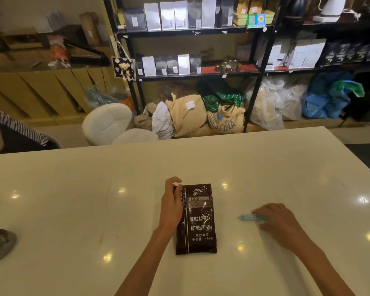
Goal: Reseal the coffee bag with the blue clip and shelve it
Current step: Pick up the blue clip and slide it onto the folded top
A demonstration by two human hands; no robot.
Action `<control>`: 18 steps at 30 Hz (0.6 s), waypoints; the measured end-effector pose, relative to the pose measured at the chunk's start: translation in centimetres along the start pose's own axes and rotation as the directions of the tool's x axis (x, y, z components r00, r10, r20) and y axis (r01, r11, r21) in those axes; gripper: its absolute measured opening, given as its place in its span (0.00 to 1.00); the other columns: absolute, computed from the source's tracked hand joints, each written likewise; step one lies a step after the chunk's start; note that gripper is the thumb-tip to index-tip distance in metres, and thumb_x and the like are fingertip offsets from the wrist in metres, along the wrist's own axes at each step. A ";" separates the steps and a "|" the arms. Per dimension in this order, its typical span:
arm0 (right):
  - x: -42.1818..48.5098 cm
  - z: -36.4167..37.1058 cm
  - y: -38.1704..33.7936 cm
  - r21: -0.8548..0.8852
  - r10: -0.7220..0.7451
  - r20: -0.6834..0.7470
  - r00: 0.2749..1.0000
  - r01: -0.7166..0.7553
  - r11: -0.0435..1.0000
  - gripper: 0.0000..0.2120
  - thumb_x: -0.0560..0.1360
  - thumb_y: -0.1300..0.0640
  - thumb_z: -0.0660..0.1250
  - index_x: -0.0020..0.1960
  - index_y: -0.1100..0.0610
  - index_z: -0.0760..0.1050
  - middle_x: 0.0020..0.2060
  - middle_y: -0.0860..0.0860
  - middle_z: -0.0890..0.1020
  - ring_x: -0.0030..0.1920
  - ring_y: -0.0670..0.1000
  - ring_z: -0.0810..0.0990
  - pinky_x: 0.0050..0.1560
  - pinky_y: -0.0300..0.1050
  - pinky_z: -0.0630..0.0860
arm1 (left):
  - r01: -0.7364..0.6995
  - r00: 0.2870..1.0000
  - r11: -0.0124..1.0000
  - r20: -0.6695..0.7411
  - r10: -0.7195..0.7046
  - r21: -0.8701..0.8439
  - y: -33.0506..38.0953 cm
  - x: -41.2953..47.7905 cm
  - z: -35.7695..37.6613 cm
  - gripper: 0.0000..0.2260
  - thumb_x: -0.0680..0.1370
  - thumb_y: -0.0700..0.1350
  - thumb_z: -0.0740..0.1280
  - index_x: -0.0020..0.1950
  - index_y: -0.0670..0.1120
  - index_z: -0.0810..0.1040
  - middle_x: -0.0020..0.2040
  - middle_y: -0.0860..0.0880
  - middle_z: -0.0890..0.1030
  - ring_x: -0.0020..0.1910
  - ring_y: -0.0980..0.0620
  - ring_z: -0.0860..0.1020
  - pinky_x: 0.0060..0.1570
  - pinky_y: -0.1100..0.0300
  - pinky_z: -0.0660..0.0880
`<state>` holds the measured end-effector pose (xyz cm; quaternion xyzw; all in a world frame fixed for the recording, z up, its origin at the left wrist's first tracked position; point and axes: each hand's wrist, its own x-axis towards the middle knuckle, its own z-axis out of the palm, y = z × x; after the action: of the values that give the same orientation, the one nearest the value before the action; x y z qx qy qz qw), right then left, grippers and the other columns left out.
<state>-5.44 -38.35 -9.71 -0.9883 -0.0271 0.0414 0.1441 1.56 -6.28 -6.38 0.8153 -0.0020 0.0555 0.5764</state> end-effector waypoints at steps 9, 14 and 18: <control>1.4 -3.7 -11.1 0.449 -0.111 -0.198 0.974 0.191 0.873 0.17 0.79 0.48 0.54 0.64 0.48 0.74 0.45 0.38 0.72 0.41 0.43 0.77 0.39 0.35 0.74 | 0.006 0.960 1.000 0.281 0.001 -0.026 0.2 0.6 -1.4 0.16 0.82 0.34 0.55 0.45 0.52 0.76 0.52 0.42 0.75 0.53 0.49 0.77 0.55 0.52 0.76; 3.6 -3.0 -15.6 0.403 -0.225 -0.066 0.972 0.232 0.886 0.19 0.79 0.44 0.58 0.67 0.48 0.73 0.48 0.43 0.76 0.46 0.41 0.76 0.44 0.34 0.74 | -0.049 0.934 0.996 0.350 0.070 -0.070 1.3 0.2 -2.1 0.10 0.84 0.45 0.57 0.46 0.51 0.76 0.47 0.47 0.75 0.48 0.56 0.75 0.52 0.63 0.72; 4.5 -3.0 -16.5 0.407 -0.226 -0.068 0.972 0.234 0.883 0.20 0.77 0.41 0.61 0.65 0.47 0.75 0.50 0.43 0.80 0.47 0.42 0.78 0.49 0.38 0.76 | -0.099 0.947 0.995 0.304 0.102 -0.022 0.7 0.3 -2.6 0.10 0.84 0.45 0.56 0.46 0.49 0.74 0.45 0.51 0.73 0.45 0.59 0.73 0.50 0.66 0.71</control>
<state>-1.38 -23.06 -2.45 -0.9257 -0.1334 0.0197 0.3533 1.60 -4.09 -4.82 0.8110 -0.1324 -0.0415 0.5683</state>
